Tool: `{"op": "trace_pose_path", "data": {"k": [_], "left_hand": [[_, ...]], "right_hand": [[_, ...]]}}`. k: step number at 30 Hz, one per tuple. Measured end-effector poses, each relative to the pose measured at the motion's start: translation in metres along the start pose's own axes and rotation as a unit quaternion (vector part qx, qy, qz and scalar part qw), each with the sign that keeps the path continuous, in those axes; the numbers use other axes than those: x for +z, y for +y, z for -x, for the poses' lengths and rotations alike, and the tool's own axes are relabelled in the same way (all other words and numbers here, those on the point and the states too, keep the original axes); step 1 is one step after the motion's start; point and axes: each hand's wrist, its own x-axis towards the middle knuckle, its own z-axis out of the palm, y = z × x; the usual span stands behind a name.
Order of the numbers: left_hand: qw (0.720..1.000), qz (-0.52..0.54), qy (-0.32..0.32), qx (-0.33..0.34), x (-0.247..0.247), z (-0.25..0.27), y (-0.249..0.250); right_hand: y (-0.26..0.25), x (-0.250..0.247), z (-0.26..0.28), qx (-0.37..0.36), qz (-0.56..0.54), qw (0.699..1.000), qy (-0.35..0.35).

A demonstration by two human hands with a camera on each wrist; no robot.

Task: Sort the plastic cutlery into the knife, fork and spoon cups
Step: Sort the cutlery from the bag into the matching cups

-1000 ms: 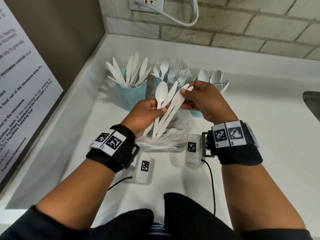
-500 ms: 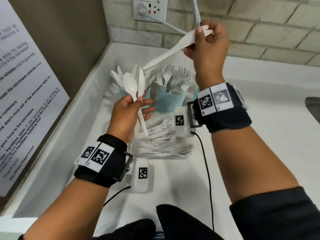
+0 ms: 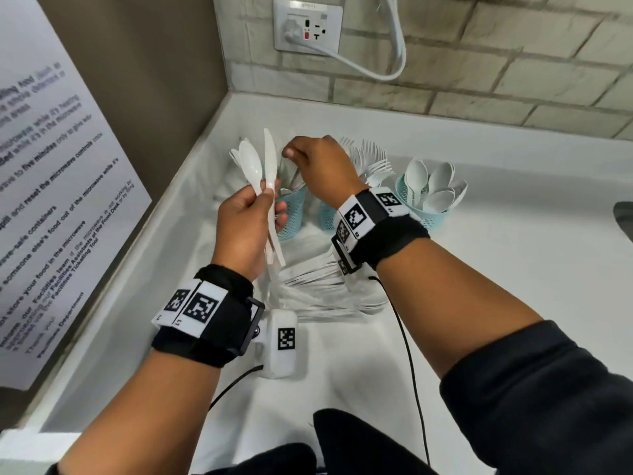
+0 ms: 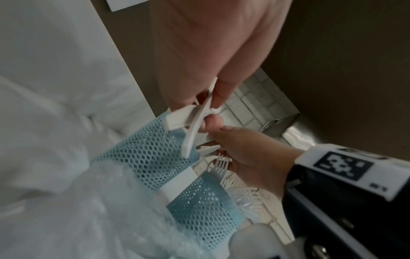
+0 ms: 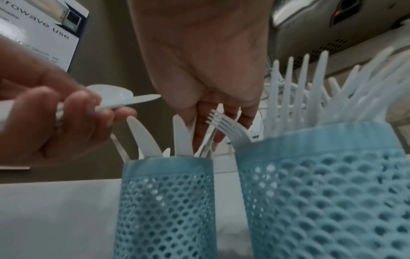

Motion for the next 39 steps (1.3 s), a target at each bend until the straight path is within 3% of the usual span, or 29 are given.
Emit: {"op": "trace_pose_path", "data": {"k": [2,6,12,15,19,22,25,27,29,32,36,39], "left_hand": [[1.0,0.014,0.006,0.002,0.0,-0.002,0.001],[0.999,0.032,0.004,0.014,0.003,-0.003,0.003],[1.0,0.023,-0.002,0.02,0.008,-0.002,0.004],[1.0,0.015,-0.007,0.0,0.005,-0.001,0.003],[1.0,0.022,-0.006,-0.008,0.001,0.0,0.001],[1.0,0.012,-0.002,-0.007,0.002,0.0,0.001],[1.0,-0.001,-0.005,-0.002,0.004,0.002,-0.001],[1.0,-0.012,-0.007,0.006,0.005,0.002,-0.002],[1.0,-0.019,-0.008,0.017,0.005,0.002,-0.004],[0.998,-0.045,-0.018,0.034,0.006,0.001,-0.006],[0.994,-0.074,-0.067,0.035,0.014,0.001,-0.007],[0.99,-0.082,-0.111,0.021,0.025,0.003,-0.006]], "right_hand": [[-0.004,-0.009,0.001,0.013,0.0,1.0,0.01],[-0.015,-0.023,-0.001,0.023,-0.138,0.988,0.059],[-0.025,-0.031,-0.003,0.041,-0.287,0.954,0.07],[-0.023,-0.041,-0.009,0.075,-0.344,0.916,0.19],[-0.023,-0.061,-0.013,0.086,-0.339,0.866,0.357],[-0.024,-0.061,-0.014,0.062,-0.3,0.857,0.414],[-0.024,-0.04,-0.009,0.019,-0.204,0.909,0.362],[-0.018,-0.021,-0.002,0.01,-0.1,0.959,0.264],[-0.01,-0.009,0.005,0.007,0.005,0.987,0.157],[-0.005,-0.01,0.013,0.029,0.02,0.995,0.093],[-0.016,-0.032,0.02,0.052,-0.155,0.972,0.169],[-0.017,-0.045,0.031,0.062,-0.271,0.956,0.098]]}}
